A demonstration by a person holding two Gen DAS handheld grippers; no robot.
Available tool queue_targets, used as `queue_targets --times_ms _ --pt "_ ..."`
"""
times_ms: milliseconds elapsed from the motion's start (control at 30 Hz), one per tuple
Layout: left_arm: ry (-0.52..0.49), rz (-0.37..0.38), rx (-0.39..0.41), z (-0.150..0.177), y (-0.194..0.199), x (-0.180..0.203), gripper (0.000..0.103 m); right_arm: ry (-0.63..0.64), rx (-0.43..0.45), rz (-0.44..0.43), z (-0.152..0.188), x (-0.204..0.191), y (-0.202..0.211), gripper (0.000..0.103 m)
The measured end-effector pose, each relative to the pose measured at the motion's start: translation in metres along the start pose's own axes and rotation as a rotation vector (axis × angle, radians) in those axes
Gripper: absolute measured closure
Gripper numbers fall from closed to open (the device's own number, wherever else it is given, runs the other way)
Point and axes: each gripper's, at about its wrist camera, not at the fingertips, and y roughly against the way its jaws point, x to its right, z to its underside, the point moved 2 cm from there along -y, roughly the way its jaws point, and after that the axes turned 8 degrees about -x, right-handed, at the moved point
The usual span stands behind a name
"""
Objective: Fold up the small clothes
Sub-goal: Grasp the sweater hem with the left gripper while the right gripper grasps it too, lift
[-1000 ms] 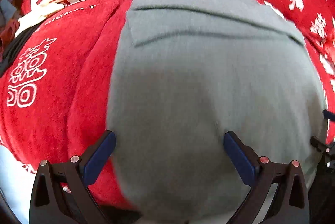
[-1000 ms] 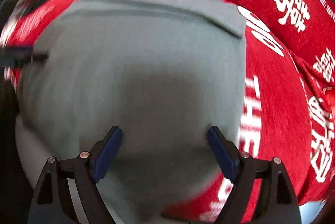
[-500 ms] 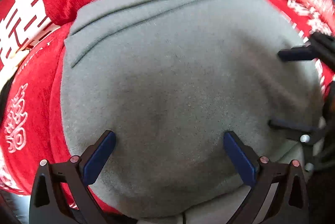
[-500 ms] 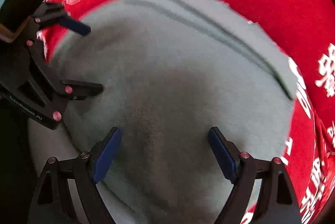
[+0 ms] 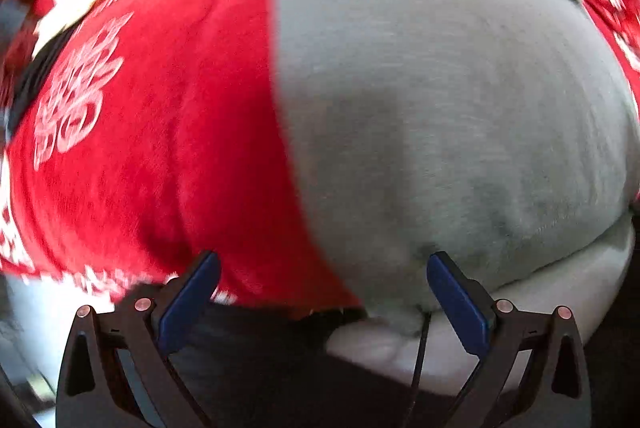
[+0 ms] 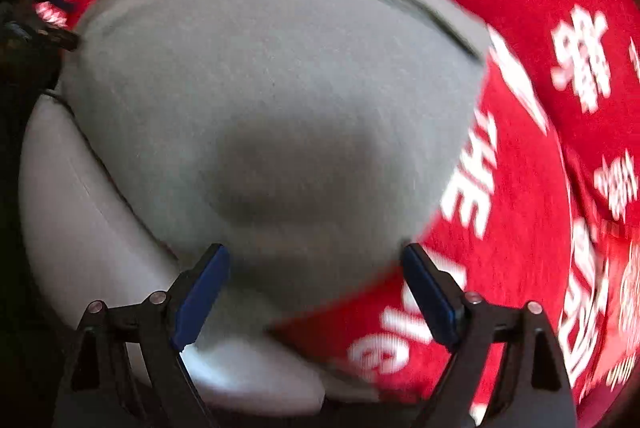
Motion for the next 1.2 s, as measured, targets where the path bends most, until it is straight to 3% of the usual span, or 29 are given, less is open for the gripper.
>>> queue_targets --times_ms 67,133,300,600,767,867,967,1033,1100,1167,1200 --pt "0.056 0.049 -0.034 0.002 -0.005 -0.014 0.0 -0.077 -0.038 -0.147 0.006 0.01 0.001 0.012" --pt "0.094 0.076 -0.057 0.003 -0.013 -0.02 0.0 -0.116 -0.028 -0.228 0.008 0.013 0.005 0.012" --pt "0.058 0.151 -0.118 0.003 -0.03 -0.005 0.0 -0.122 -0.05 -0.236 0.006 0.009 -0.005 0.012" --pt "0.034 0.155 -0.135 -0.006 -0.038 0.033 0.0 -0.147 -0.075 -0.26 0.003 0.009 -0.015 0.012" --pt "0.03 0.153 -0.127 -0.008 -0.039 0.031 0.0 -0.16 -0.068 -0.265 0.001 0.006 -0.016 0.013" --pt "0.026 0.136 -0.117 -0.002 -0.037 0.032 0.005 -0.172 -0.061 -0.261 -0.007 0.004 -0.018 0.024" --pt "0.01 0.114 -0.114 0.004 -0.026 0.032 0.006 -0.208 -0.056 -0.281 -0.013 -0.003 -0.01 0.027" --pt "0.007 0.099 -0.116 0.01 -0.018 0.048 0.008 -0.223 -0.054 -0.276 -0.015 0.0 -0.011 0.039" --pt "0.003 0.081 -0.114 0.011 -0.016 0.049 0.009 -0.235 -0.066 -0.211 -0.012 0.008 -0.011 0.071" --pt "0.0 0.013 -0.135 0.015 -0.018 0.051 0.01 -0.25 -0.09 -0.201 -0.008 0.017 -0.014 0.082" --pt "0.005 -0.016 -0.149 0.015 -0.019 0.047 0.01 -0.264 -0.104 -0.204 -0.004 0.023 -0.015 0.081"
